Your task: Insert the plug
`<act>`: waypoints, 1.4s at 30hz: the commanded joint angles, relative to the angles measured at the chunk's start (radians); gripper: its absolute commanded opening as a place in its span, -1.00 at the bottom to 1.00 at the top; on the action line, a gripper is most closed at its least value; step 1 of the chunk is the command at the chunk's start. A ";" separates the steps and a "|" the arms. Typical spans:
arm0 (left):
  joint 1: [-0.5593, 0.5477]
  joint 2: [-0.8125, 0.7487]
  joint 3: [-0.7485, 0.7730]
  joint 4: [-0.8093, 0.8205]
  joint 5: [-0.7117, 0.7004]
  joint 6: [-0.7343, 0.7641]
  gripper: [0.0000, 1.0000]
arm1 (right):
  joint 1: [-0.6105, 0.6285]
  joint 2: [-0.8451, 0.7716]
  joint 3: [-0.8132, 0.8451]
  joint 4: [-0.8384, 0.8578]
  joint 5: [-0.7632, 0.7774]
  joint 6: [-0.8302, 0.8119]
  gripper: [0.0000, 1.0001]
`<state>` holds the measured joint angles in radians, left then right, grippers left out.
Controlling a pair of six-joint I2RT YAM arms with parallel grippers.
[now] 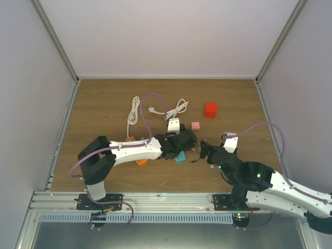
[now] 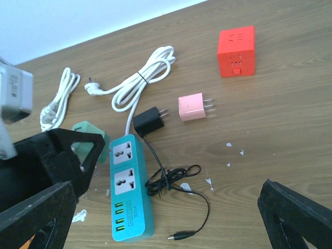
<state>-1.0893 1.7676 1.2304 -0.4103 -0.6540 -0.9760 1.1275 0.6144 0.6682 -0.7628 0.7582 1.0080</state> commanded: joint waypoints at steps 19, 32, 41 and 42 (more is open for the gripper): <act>0.024 0.206 0.112 -0.014 -0.139 -0.142 -1.00 | 0.000 -0.027 -0.028 0.063 0.040 -0.049 0.99; 0.044 0.218 0.082 0.058 -0.086 -0.120 -1.00 | 0.000 -0.027 -0.036 0.077 0.036 -0.057 0.99; 0.043 0.250 0.096 0.052 -0.066 -0.127 -1.00 | 0.000 -0.026 -0.036 0.078 0.041 -0.057 0.99; 0.043 0.249 0.093 0.046 -0.064 -0.134 -1.00 | 0.000 -0.026 -0.037 0.078 0.042 -0.058 0.99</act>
<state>-1.0481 1.9778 1.3247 -0.3691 -0.7300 -1.0832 1.1267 0.5907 0.6392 -0.7006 0.7654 0.9493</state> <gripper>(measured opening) 0.292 0.995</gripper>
